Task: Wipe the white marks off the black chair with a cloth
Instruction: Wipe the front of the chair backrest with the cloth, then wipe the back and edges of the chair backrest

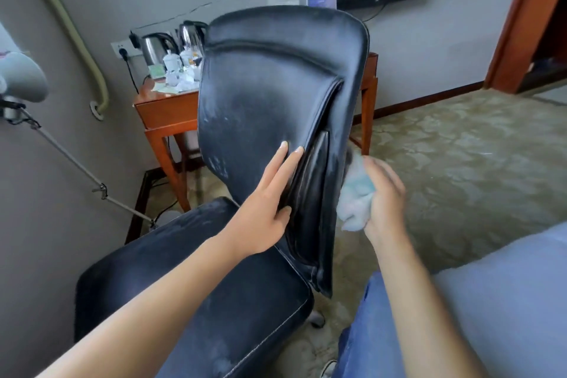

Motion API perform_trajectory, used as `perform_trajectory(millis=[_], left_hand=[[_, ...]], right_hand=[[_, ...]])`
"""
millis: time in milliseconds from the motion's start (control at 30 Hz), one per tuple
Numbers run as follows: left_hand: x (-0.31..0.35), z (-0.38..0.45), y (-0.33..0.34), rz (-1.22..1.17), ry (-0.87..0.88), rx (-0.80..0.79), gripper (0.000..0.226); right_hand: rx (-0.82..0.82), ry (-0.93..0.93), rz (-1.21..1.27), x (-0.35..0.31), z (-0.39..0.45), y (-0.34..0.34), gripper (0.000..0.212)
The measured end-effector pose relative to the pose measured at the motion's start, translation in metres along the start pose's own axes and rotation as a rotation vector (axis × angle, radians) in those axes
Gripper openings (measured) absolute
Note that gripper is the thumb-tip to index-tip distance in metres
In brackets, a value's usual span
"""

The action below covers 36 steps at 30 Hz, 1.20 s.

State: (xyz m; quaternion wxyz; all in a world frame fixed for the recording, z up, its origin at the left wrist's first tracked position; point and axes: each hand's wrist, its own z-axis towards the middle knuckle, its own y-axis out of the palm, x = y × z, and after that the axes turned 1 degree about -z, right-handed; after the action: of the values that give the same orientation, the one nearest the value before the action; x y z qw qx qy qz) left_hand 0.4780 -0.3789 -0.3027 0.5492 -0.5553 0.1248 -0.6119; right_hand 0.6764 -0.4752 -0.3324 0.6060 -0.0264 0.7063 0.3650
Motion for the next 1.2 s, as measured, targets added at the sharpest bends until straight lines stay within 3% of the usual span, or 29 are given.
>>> perform_trajectory(millis=[233,400,667,800,1033,1133,1200], left_hand=[[0.029,-0.053,-0.011,-0.075,-0.016,0.031,0.100],[0.064,-0.069,-0.023,-0.168,-0.049,0.162,0.067],[0.110,-0.118,-0.061,-0.315,-0.108,0.074,0.085],[0.127,-0.138,-0.074,-0.389,-0.129,0.097,0.082],[0.146,-0.158,-0.102,-0.442,-0.093,0.200,0.054],[0.173,-0.153,-0.125,-0.365,-0.017,0.272,0.048],[0.193,-0.148,-0.141,-0.170,0.038,0.343,0.050]], right_hand=[[-0.386,0.015,0.061,-0.037,-0.068,-0.006,0.051],[-0.608,-0.076,-0.203,-0.034,-0.130,-0.029,0.076],[-0.629,-0.324,-0.556,-0.027,-0.195,-0.025,0.067],[-0.543,-0.465,-0.475,-0.021,-0.219,-0.015,0.050],[-0.345,-0.844,-0.352,-0.066,-0.239,0.053,0.049],[-0.432,-0.863,-0.282,-0.050,-0.264,0.065,0.059],[-0.547,-0.873,-0.267,-0.034,-0.280,0.061,0.067]])
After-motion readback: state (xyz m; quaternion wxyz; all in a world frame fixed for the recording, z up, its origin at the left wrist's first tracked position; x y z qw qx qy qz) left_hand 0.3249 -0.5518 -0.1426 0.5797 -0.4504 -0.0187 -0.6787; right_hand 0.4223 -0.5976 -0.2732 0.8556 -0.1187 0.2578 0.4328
